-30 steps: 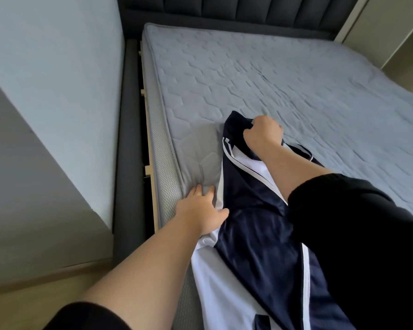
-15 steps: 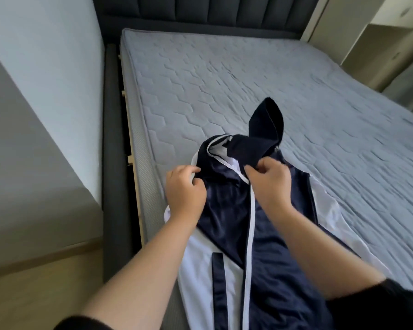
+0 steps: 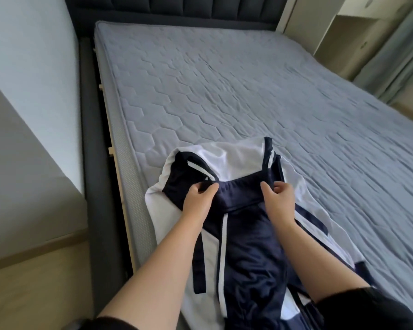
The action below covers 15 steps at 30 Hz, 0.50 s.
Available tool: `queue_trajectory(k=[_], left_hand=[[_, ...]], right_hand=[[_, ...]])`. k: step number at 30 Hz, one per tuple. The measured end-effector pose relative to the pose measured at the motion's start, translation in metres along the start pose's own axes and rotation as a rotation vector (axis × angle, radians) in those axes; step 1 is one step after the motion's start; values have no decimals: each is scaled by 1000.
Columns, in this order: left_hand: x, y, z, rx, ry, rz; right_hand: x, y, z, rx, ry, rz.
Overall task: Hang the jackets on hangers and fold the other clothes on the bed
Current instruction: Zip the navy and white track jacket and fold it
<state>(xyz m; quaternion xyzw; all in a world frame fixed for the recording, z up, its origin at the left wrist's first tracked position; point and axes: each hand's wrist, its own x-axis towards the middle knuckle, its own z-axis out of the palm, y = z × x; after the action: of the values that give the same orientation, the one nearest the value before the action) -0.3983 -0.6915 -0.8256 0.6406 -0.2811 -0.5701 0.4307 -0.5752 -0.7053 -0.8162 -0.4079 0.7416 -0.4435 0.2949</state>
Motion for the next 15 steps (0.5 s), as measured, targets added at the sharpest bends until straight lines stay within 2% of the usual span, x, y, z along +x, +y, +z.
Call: queue_trajectory(k=[3, 5, 7, 10, 11, 13, 15], left_hand=[[-3, 4, 2, 81, 39, 22], [-6, 5, 7, 134, 69, 52], [-8, 5, 13, 68, 46, 19], [-10, 8, 10, -263, -177, -220], [-12, 8, 5, -277, -245, -299], [-13, 1, -2, -4, -340, -355], [-15, -3, -7, 228, -356, -332]], right_hand=[[22, -6, 9, -42, 5, 41], [33, -5, 13, -29, -62, 131], [41, -6, 12, 44, -99, 129], [50, -12, -1, 68, 92, -36], [54, -9, -6, 39, 136, -40], [56, 3, -14, -82, 110, 20], [52, 19, -18, -197, 30, 97]])
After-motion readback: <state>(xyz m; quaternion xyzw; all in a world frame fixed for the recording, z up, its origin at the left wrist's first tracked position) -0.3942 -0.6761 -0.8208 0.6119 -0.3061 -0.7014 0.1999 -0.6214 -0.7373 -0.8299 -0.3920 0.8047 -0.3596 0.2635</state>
